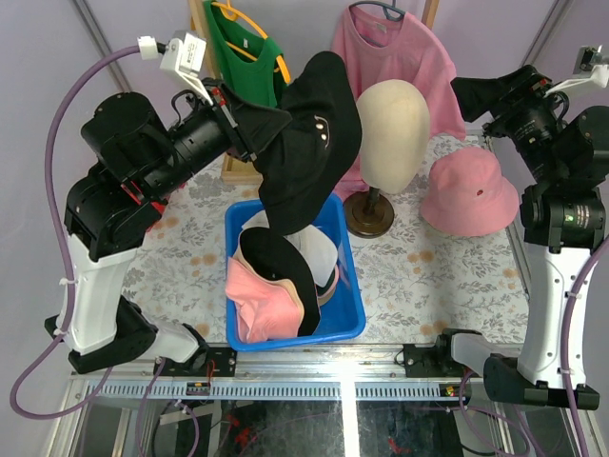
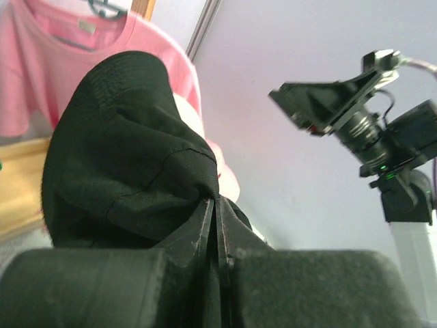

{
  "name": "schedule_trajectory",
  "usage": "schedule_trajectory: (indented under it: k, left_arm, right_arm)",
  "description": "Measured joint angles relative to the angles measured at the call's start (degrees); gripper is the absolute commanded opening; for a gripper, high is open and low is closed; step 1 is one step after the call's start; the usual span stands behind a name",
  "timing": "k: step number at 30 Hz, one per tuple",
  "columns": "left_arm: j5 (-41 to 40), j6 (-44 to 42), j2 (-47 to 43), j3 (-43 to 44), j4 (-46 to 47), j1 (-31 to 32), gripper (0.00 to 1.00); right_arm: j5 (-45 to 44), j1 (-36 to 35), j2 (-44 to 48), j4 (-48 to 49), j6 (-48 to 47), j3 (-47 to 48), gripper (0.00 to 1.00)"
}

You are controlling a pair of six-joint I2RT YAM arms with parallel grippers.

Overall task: Stack the hats
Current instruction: Pick up the hat from the bin, then stack the hat on the hat.

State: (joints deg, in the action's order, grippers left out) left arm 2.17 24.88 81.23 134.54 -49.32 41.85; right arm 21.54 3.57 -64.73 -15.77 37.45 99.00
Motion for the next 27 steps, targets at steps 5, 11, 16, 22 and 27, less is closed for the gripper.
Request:
schedule_trajectory:
  k: [5, 11, 16, 22, 27]
  left_arm:
    - [1.60, -0.13, 1.46, 0.00, 7.34, 0.00, 0.00]
    - [5.42, 0.96, 5.11, 0.92, 13.14, -0.74, 0.00]
    - [10.03, 4.15, 6.60, 0.94, 16.85, -2.75, 0.00]
    - [15.67, 9.16, 7.54, 0.94, 23.34, -4.90, 0.00]
    - [19.74, 13.29, 9.46, 0.94, 28.72, -5.86, 0.00]
  right_arm:
    - [1.68, 0.00, -0.79, 0.07, 1.40, -0.02, 0.93]
    - [6.82, 0.00, 0.24, 7.02, 8.15, -3.39, 0.93]
    - [10.25, -0.48, 0.68, 12.87, 14.53, -7.63, 0.93]
    - [12.61, -1.79, 0.90, 16.31, 18.88, -10.67, 0.93]
    - [13.94, -3.19, 1.44, 20.13, 22.64, -12.87, 0.93]
